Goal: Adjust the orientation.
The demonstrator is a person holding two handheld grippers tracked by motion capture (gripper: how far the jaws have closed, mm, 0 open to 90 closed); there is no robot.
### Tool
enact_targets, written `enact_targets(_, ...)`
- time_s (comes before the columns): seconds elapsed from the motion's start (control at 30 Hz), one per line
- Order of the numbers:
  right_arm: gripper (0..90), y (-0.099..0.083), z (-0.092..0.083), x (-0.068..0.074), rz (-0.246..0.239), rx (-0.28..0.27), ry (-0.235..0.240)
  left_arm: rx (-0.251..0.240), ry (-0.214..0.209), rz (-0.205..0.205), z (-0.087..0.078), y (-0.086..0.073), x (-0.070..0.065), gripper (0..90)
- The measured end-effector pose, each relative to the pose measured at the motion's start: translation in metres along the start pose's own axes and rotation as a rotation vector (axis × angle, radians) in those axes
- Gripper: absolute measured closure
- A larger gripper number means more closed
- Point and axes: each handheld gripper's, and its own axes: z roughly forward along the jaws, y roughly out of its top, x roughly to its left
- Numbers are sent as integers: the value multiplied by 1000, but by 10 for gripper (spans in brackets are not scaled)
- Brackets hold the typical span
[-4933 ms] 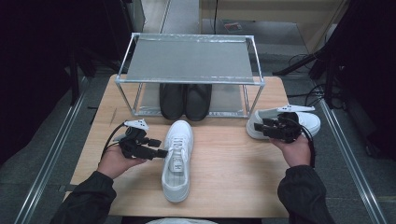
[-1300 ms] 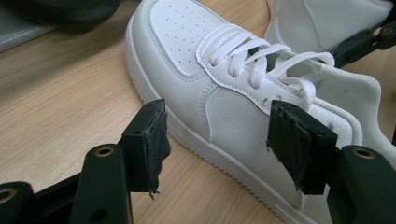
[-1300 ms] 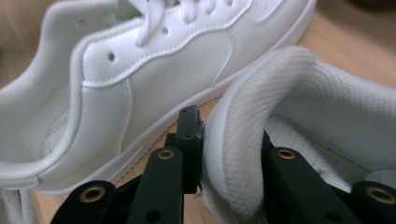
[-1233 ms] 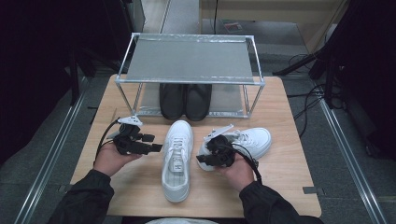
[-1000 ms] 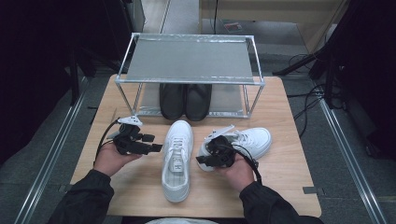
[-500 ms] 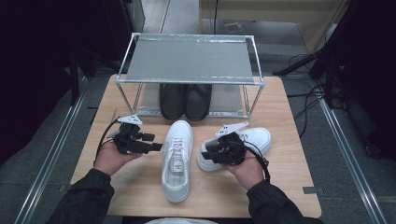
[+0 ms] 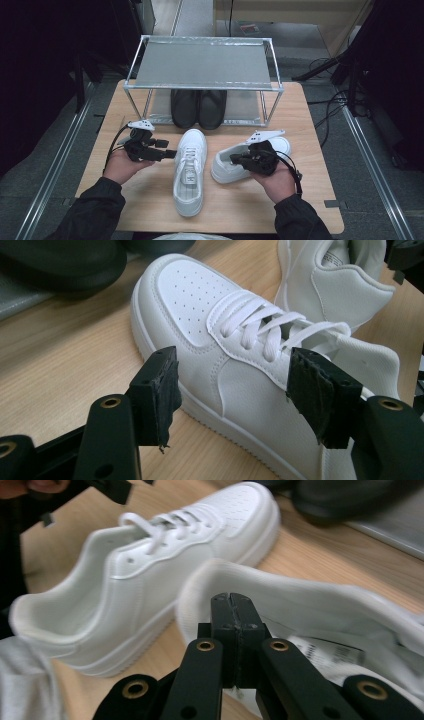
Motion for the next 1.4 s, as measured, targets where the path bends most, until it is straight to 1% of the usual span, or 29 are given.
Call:
enact_targets(0.07, 900, -2, 1, -6, 19, 1, -25, -3, -6, 5, 1, 1, 0, 375)
enact_targets(0.17, 900, -5, 5, -10, 49, 9, -36, 11, 0, 6, 4, 2, 0, 375)
enact_targets(0.23, 900, -6, 10, -9, 58, 16, -36, 10, -5, 1, 5, 2, 0, 377)
enact_targets(0.27, 900, -6, 13, -9, 61, 26, -30, 10, -3, 2, 6, 2, 0, 377)
enact_targets(0.33, 895, -9, 21, -8, 56, 63, -37, 10, -7, 6, 5, 2, 0, 378)
enact_targets(0.4, 900, -12, 26, -9, 64, 68, -21, 11, -8, 7, 5, 3, -1, 377)
enact_targets(0.47, 900, -13, 27, -8, 38, 76, -29, 10, -8, 7, 5, 2, -2, 377)
enact_targets(0.57, 900, -14, 24, -7, 19, 80, -24, 11, -13, 7, 5, 2, -1, 377)
enact_targets(0.67, 900, -16, 23, -7, 24, 87, -18, 8, -23, 0, 7, 3, -1, 377)
enact_targets(0.77, 900, -19, 20, -4, 5, 97, -17, 14, -19, 4, 8, 3, -1, 377)
enact_targets(0.8, 900, -20, 19, -4, 14, 102, -18, 12, -20, 6, 8, 2, -1, 377)
enact_targets(0.87, 900, -22, 17, -4, 8, 107, -9, 4, -20, 1, 6, 2, 0, 377)
enact_targets(0.9, 900, -23, 15, -3, 15, 114, -7, 0, -20, -3, 6, 2, 0, 377)
enact_targets(1.0, 900, -27, 11, -2, 4, 119, 0, 2, -24, -3, 6, 2, -1, 379)
enact_targets(1.03, 900, -28, 10, -2, 2, 118, 2, 6, -32, 0, 7, 2, -2, 382)
enact_targets(1.1, 900, -31, 7, -2, 12, 120, 8, 9, -27, 19, 8, 1, -4, 393)
enact_targets(1.13, 900, -32, 6, -1, 10, 121, 8, 11, -28, 25, 9, 1, -5, 394)
enact_targets(1.17, 900, -33, 5, 0, 12, 125, 5, 12, -30, 26, 9, 1, -5, 395)
enact_targets(1.27, 900, -36, 2, 1, 4, 130, 8, 11, -25, 19, 8, 1, -4, 392)
enact_targets(1.4, 900, -41, -4, 2, 7, 141, 6, -3, -37, 3, 6, 1, -2, 390)
